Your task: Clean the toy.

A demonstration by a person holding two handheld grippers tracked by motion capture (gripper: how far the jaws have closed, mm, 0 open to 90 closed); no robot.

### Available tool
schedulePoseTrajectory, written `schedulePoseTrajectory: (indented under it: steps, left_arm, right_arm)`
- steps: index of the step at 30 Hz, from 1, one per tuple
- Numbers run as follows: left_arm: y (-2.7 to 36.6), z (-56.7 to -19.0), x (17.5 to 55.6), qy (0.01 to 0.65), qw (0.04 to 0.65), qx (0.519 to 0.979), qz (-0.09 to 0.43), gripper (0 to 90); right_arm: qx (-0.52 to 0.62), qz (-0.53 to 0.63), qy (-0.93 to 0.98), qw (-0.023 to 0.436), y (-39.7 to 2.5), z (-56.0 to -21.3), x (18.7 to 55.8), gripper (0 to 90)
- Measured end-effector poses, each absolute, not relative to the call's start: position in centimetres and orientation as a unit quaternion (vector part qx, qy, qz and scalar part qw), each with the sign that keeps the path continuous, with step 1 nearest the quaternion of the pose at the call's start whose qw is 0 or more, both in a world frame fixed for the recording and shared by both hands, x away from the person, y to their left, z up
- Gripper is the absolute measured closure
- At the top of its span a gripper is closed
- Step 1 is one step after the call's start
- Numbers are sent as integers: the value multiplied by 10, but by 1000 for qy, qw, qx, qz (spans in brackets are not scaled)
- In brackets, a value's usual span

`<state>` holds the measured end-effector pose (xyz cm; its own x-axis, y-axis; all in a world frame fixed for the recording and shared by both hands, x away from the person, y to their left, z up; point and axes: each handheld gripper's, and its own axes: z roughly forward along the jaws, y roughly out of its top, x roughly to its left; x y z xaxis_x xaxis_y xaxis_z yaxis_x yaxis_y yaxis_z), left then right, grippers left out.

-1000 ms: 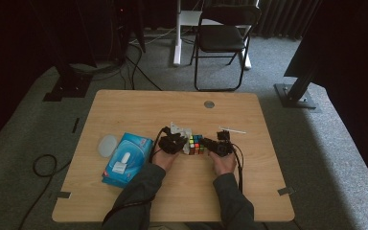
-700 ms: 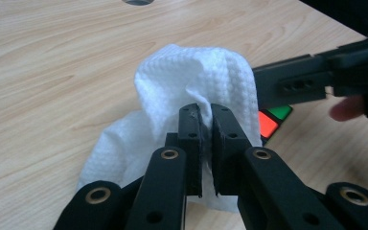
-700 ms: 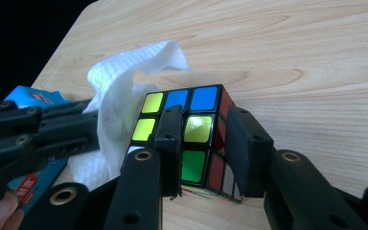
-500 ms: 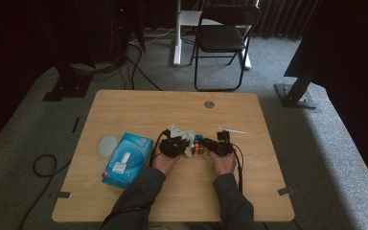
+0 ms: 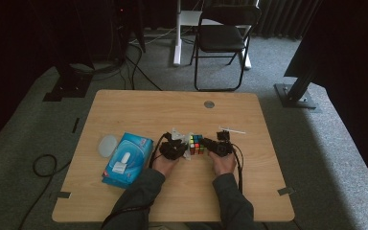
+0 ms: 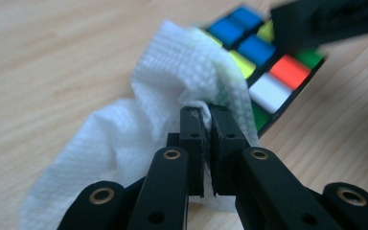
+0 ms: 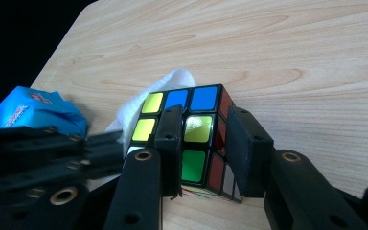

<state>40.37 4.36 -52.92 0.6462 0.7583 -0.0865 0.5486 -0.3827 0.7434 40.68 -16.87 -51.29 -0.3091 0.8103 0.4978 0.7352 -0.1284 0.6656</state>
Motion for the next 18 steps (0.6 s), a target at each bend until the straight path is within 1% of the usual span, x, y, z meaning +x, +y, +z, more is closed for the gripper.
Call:
schedulePoseTrajectory:
  steps: [4,18]
  left_arm:
    - [43,-541,406,400,380,824,133,864]
    - [44,-541,406,402,381,822,130,855]
  right_arm:
    - [586,469,659,40,-169,-513,407,681]
    - [586,470,659,38,-169,-513,407,681]
